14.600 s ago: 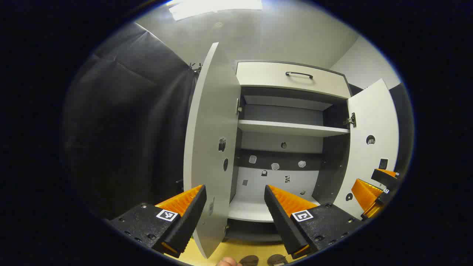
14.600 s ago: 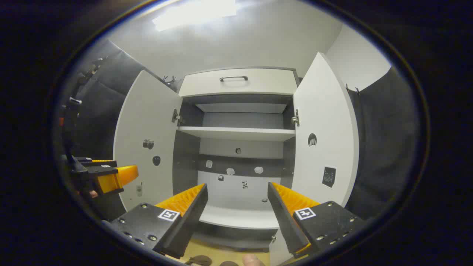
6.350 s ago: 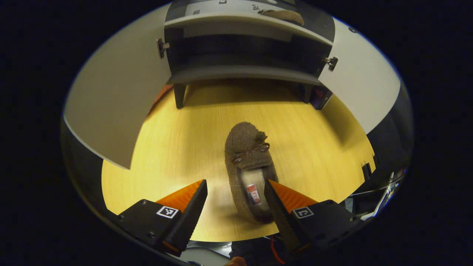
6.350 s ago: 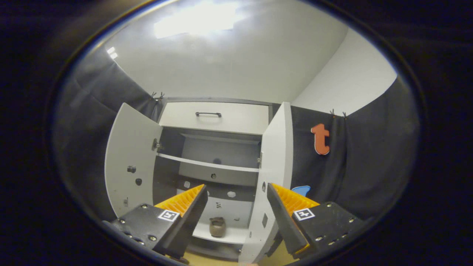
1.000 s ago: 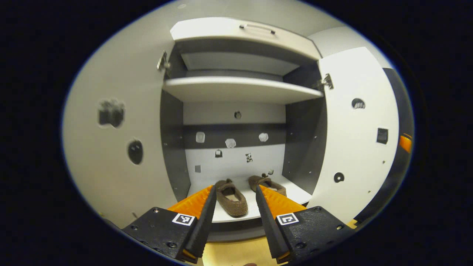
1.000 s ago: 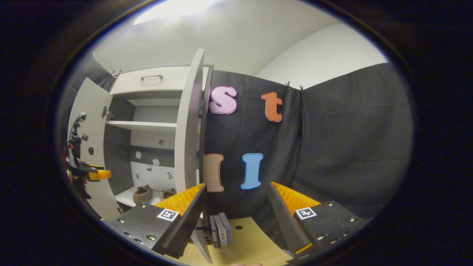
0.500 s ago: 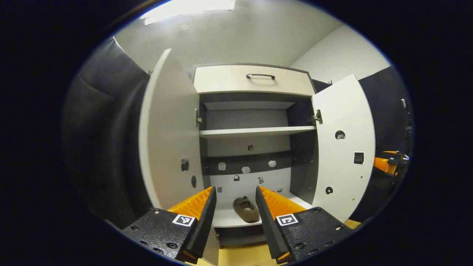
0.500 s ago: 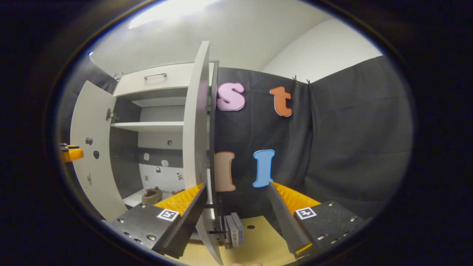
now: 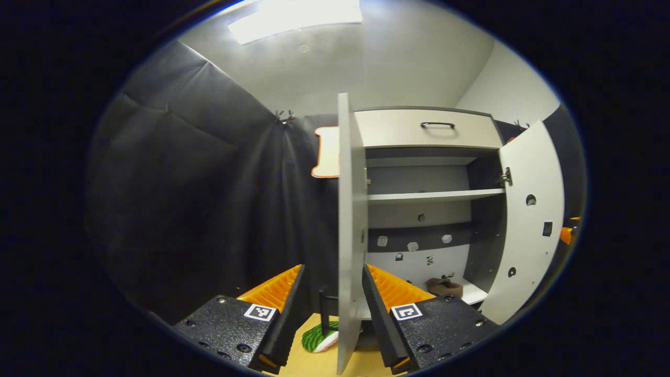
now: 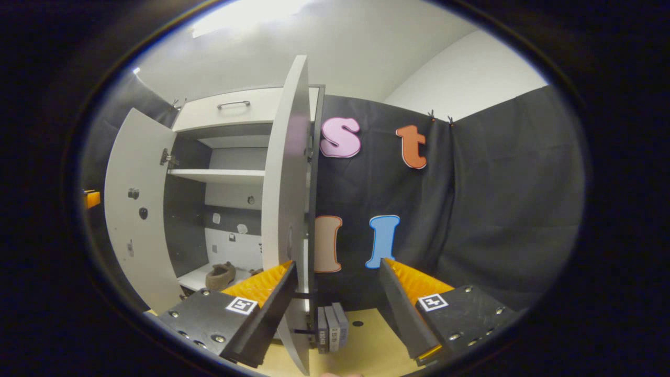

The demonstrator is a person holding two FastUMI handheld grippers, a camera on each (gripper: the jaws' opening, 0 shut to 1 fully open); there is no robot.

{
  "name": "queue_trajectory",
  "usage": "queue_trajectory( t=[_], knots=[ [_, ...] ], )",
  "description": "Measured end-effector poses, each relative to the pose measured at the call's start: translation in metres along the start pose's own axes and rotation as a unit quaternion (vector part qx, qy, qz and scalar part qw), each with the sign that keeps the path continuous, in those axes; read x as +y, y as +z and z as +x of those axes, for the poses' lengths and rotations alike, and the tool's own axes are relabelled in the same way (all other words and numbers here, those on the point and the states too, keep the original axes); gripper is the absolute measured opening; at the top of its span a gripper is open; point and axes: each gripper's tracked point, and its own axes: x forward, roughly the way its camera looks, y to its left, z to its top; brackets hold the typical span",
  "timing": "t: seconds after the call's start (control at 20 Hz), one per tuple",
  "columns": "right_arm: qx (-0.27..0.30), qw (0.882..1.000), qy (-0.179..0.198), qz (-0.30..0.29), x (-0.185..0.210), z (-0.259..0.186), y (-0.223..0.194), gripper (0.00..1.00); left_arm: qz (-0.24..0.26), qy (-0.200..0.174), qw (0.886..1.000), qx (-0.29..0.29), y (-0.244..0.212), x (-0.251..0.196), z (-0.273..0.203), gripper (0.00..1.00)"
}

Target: Grab one shoe with the right hand and put it into the shoe cabinet, grab the other shoe with the left hand and put it into the shoe cabinet; then close the right door with the right hand and the left door with the left hand.

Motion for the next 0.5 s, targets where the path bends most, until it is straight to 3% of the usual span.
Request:
queue_trajectory(
  t=[0.2, 0.4, 0.5],
  knots=[
    [0.003, 0.999, 0.040, 0.009, 0.034, 0.003, 0.001, 0.96, -0.007, 0.036, 0.999, 0.020, -0.018, 0.030, 0.003, 0.65],
    [0.004, 0.997, 0.076, 0.005, 0.069, 0.009, 0.003, 0.99, -0.026, 0.046, 0.998, 0.038, -0.031, 0.043, 0.005, 0.63],
    [0.004, 0.996, 0.091, 0.003, 0.084, 0.012, 0.002, 0.93, -0.030, 0.051, 0.997, 0.046, -0.037, 0.046, 0.010, 0.66]
  ],
)
